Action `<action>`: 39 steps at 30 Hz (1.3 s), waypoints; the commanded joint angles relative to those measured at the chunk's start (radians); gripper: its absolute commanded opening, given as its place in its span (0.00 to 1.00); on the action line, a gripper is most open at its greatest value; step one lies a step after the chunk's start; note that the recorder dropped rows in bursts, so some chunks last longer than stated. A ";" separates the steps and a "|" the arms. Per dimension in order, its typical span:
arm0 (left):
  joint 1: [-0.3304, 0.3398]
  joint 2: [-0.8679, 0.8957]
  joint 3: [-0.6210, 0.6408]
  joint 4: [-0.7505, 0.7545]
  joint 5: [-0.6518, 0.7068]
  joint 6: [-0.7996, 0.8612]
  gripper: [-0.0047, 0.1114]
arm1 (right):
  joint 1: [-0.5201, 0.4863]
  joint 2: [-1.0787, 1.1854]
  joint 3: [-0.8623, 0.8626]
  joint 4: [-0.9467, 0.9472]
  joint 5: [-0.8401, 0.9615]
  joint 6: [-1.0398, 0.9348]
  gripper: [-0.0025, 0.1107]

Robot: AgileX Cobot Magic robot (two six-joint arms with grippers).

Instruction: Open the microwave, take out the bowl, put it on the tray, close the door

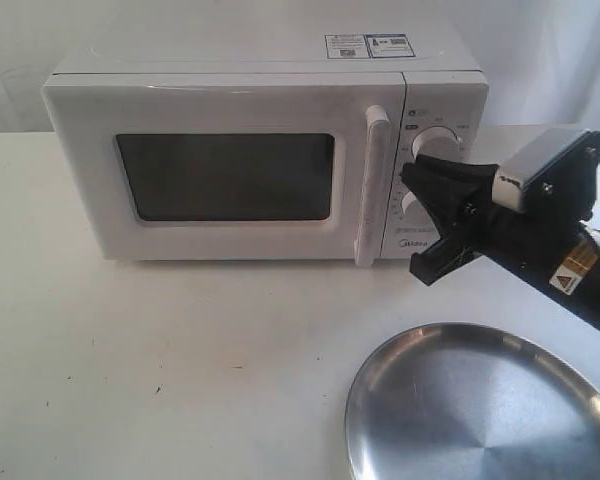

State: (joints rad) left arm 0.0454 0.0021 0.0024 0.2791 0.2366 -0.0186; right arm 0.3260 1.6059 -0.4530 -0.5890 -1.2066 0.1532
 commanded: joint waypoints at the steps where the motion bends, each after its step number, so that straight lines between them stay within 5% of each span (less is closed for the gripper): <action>1: 0.002 -0.002 -0.002 -0.002 -0.002 -0.003 0.04 | 0.003 0.122 -0.082 -0.053 -0.014 -0.012 0.39; 3: 0.002 -0.002 -0.002 -0.002 -0.002 -0.003 0.04 | 0.003 0.170 -0.122 -0.065 -0.014 -0.012 0.58; 5: 0.002 -0.002 -0.002 -0.002 -0.002 -0.003 0.04 | 0.003 0.184 -0.157 -0.074 0.022 -0.013 0.61; 9: 0.002 -0.002 -0.002 -0.002 -0.002 -0.003 0.04 | -0.054 0.170 -0.220 -0.429 0.044 0.055 0.26; 13: 0.002 -0.002 -0.002 -0.002 -0.002 -0.003 0.04 | -0.193 0.125 -0.374 -1.134 -0.014 0.613 0.02; 14: 0.002 -0.002 -0.002 -0.002 -0.002 -0.003 0.04 | -0.217 0.119 -0.403 -1.155 -0.014 0.737 0.02; 19: 0.002 -0.002 -0.002 -0.002 0.000 -0.003 0.04 | -0.248 0.155 -0.409 -1.135 -0.014 0.672 0.02; 29: 0.002 -0.002 -0.002 -0.002 -0.002 -0.003 0.04 | -0.248 0.159 -0.409 -0.622 -0.014 0.716 0.02; 39: 0.002 -0.002 -0.002 -0.002 -0.002 -0.003 0.04 | -0.246 0.169 -0.412 -0.658 0.011 0.792 0.02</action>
State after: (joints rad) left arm 0.0454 0.0021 0.0024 0.2791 0.2366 -0.0186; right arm 0.0864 1.7721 -0.8580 -1.2431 -1.2054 0.9416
